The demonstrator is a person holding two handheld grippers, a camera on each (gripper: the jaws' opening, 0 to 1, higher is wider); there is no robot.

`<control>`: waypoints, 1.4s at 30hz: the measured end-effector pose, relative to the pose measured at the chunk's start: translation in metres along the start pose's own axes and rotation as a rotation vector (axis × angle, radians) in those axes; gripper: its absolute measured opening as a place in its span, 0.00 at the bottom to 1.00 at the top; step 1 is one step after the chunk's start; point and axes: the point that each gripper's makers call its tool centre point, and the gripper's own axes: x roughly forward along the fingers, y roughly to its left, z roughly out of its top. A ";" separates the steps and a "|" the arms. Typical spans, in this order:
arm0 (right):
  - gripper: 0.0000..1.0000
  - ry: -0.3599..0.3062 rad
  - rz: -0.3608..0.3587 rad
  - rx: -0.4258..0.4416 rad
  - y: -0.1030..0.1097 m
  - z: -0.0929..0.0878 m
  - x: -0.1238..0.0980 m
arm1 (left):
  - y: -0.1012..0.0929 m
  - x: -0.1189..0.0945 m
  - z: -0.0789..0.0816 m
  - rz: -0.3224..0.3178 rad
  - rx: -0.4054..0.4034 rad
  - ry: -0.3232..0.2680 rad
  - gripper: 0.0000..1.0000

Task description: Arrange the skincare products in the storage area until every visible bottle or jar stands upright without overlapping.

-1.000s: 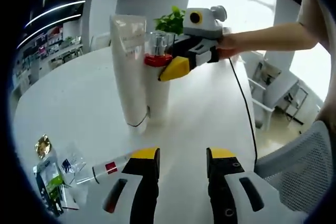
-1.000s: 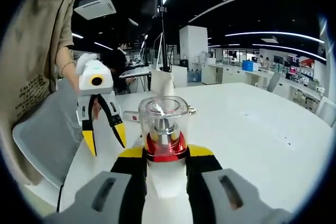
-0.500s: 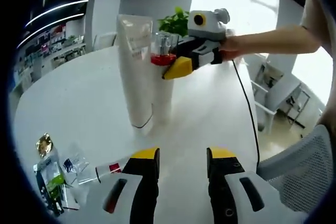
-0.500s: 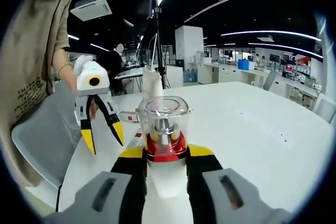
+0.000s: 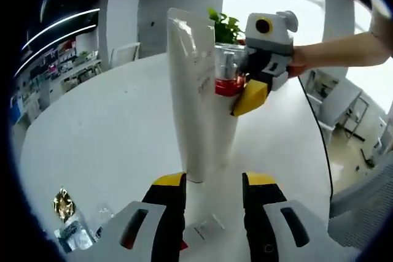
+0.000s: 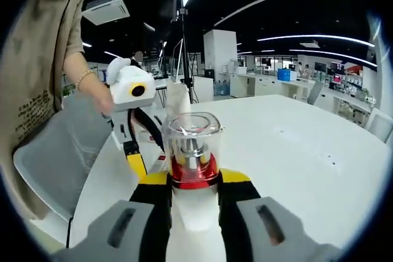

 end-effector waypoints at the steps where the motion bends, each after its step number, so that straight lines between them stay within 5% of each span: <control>1: 0.28 0.000 0.000 0.001 0.000 0.000 0.000 | 0.001 0.002 0.000 -0.004 0.013 0.003 0.33; 15: 0.28 0.003 -0.002 0.003 -0.001 0.000 0.000 | 0.016 0.020 0.013 -0.162 0.173 0.017 0.18; 28: 0.28 0.002 -0.001 0.005 -0.001 -0.001 0.000 | 0.010 0.025 0.014 -0.316 0.235 0.008 0.19; 38: 0.30 0.023 -0.008 0.048 -0.002 -0.006 0.000 | 0.009 0.024 0.015 -0.343 0.209 0.009 0.20; 42: 0.35 0.049 -0.026 0.073 0.003 -0.013 -0.004 | 0.007 0.020 0.021 -0.329 0.176 -0.015 0.32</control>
